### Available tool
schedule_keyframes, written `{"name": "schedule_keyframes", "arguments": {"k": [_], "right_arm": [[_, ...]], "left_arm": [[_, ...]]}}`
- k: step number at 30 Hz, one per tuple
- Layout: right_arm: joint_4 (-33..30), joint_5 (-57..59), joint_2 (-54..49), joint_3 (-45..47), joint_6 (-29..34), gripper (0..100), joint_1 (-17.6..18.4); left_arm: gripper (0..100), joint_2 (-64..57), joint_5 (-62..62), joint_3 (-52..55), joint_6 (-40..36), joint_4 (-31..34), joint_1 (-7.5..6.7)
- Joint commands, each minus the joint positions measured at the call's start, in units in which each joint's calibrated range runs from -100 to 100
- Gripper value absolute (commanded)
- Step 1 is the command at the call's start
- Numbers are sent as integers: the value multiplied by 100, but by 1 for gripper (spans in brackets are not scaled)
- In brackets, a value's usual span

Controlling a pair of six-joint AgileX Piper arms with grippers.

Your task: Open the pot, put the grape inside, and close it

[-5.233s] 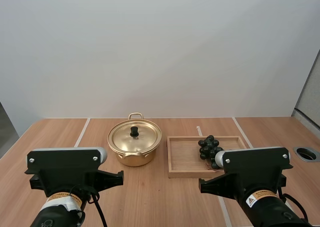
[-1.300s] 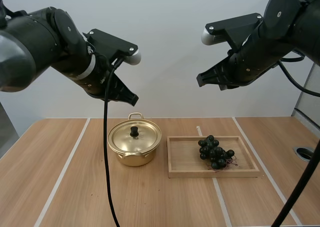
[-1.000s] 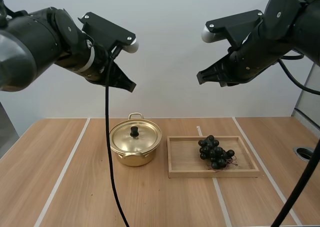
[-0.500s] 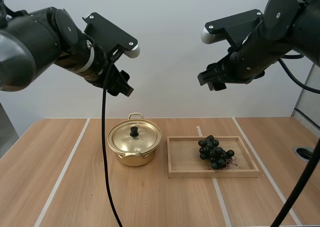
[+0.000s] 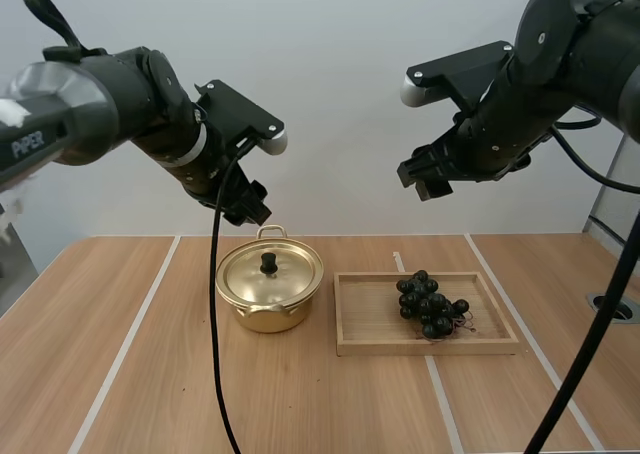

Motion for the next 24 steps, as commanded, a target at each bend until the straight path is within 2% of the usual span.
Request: {"name": "schedule_keyframes", "arguments": {"k": [1, 4, 6, 24], "right_arm": [[18, 24, 58, -50, -39, 100, 11], [44, 109, 162, -50, -39, 100, 11], [44, 148, 191, -50, -39, 100, 11], [44, 148, 191, -50, -39, 100, 11]], "left_arm": [[100, 314, 36, -51, 9, -136, -138], [100, 637, -3, -120, -116, -95, -344], [100, 853, 58, -212, -273, 33, -416], [100, 2069, 191, -489, -545, 126, -424]]}}
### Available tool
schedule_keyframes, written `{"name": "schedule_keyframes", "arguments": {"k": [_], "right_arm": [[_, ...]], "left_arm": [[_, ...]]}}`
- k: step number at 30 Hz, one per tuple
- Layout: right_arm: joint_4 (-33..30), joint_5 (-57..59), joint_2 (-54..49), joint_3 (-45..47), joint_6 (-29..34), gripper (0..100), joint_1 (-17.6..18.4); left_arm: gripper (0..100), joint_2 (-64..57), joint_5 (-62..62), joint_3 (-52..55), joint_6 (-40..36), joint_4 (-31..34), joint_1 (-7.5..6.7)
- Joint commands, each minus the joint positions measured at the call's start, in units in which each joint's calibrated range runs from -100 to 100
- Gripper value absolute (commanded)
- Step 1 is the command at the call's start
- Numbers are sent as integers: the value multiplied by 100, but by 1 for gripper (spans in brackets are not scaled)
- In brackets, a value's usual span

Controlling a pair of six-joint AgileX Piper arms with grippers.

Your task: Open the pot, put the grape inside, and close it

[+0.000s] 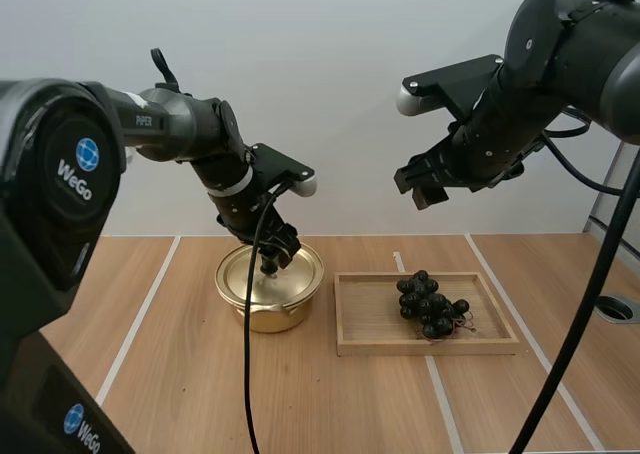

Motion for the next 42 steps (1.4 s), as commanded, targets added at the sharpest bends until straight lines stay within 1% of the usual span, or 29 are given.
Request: {"name": "schedule_keyframes", "arguments": {"k": [1, 7, 18, 31, 32, 33, 34, 36, 37, 38, 39, 42], "right_arm": [[10, -2, -27, -50, -39, 100, 11], [10, 63, -27, -50, -39, 100, 11], [10, 63, -27, -50, -39, 100, 11], [10, 63, -27, -50, -39, 100, 11], [10, 63, -27, -50, -39, 100, 11], [10, 63, -27, -50, -39, 100, 11], [10, 63, -27, -50, -39, 100, 11], [10, 63, -27, -50, -39, 100, 11], [10, 63, -27, -50, -39, 100, 11], [10, 63, -27, -50, -39, 100, 11], [10, 63, -27, -50, -39, 100, 11], [10, 63, -27, -50, -39, 100, 11]], "left_arm": [[100, 152, -40, -155, -80, -9, -17], [100, 480, -35, -414, -174, -9, -17], [100, 816, -16, -426, -224, 37, -17], [100, 862, 42, -426, -249, 37, -17], [91, 862, 42, -426, -285, 37, -17], [74, 862, 42, -426, -307, 37, -17], [61, 862, 42, -426, -307, 37, -17], [31, 862, 42, -426, -357, 37, -17], [20, 862, 42, -426, -360, 37, -17], [7, 862, 42, -426, -360, 37, -17], [0, 862, 42, -426, -360, 37, -17], [0, 862, 49, -426, -372, 37, -17]]}}
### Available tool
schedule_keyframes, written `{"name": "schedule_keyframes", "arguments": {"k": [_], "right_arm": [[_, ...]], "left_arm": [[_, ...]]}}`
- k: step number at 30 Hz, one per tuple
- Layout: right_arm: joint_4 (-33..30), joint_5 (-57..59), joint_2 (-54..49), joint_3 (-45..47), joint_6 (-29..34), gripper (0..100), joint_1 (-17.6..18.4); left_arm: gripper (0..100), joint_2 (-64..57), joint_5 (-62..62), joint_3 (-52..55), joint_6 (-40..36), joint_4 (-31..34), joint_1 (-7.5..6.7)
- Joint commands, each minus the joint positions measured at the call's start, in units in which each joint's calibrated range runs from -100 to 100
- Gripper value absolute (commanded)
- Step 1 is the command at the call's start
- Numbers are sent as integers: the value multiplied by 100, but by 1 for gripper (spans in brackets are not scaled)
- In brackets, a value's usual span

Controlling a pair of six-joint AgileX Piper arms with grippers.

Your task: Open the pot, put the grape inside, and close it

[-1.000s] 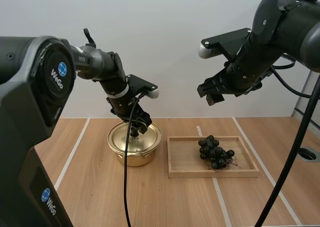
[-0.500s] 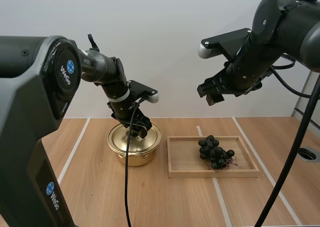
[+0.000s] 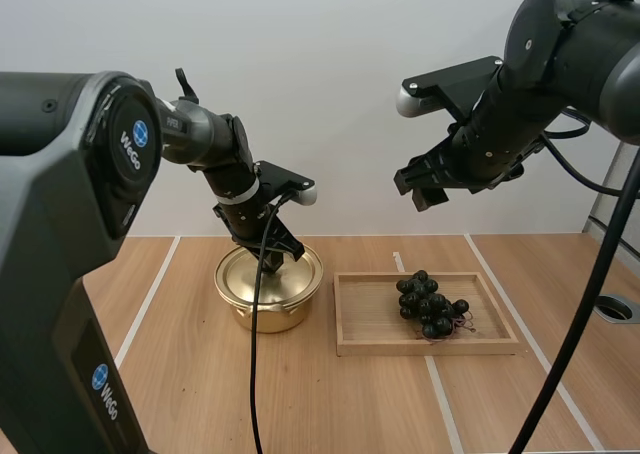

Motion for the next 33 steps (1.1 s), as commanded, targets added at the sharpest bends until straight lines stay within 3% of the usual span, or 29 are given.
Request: {"name": "schedule_keyframes", "arguments": {"k": [1, 14, 33], "right_arm": [[10, 13, -27, -50, -39, 100, 11], [-83, 502, 796, -50, -39, 100, 11], [-341, 812, 2316, -50, 112, 100, 11]], "left_arm": [[0, 6, 33, -36, -58, 6, -17], [0, -928, 1218, -930, -128, 29, -17], [0, -2914, 1359, -2353, -246, 172, -17]]}}
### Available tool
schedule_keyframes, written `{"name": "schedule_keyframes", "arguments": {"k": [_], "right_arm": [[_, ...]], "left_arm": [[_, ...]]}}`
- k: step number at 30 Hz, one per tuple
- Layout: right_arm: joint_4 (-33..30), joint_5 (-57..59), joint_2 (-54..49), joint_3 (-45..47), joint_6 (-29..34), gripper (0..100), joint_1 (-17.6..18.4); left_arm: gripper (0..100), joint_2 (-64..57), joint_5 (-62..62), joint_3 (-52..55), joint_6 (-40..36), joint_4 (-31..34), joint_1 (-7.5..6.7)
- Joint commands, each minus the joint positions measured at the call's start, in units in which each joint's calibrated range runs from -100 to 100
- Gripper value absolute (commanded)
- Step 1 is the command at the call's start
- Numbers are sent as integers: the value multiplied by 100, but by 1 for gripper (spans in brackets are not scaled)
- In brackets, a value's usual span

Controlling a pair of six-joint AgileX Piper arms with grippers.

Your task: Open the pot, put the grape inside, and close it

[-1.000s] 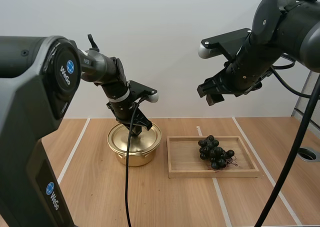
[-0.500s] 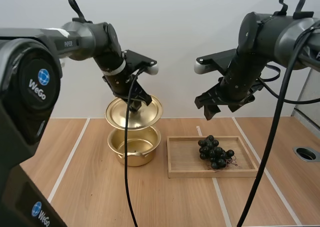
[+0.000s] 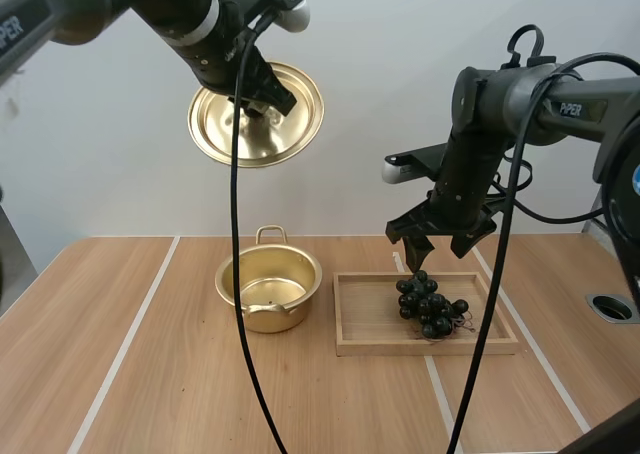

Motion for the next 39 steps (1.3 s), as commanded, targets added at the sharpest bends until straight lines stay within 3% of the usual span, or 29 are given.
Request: {"name": "schedule_keyframes", "arguments": {"k": [1, 22, 30, 39], "right_arm": [[-126, 76, 182, -50, 60, 100, 11], [-126, 63, 1519, 180, 60, 100, 11], [-373, -1387, 1584, 1012, 60, 100, 11], [-328, -2499, 1584, 1086, 60, 100, 11]], "left_arm": [[0, -273, 13, -81, -60, -24, -17], [0, -763, 13, -96, -141, -24, -17], [0, -763, 13, -96, -172, -24, -17], [0, -763, 76, -96, -279, -24, -17]]}}
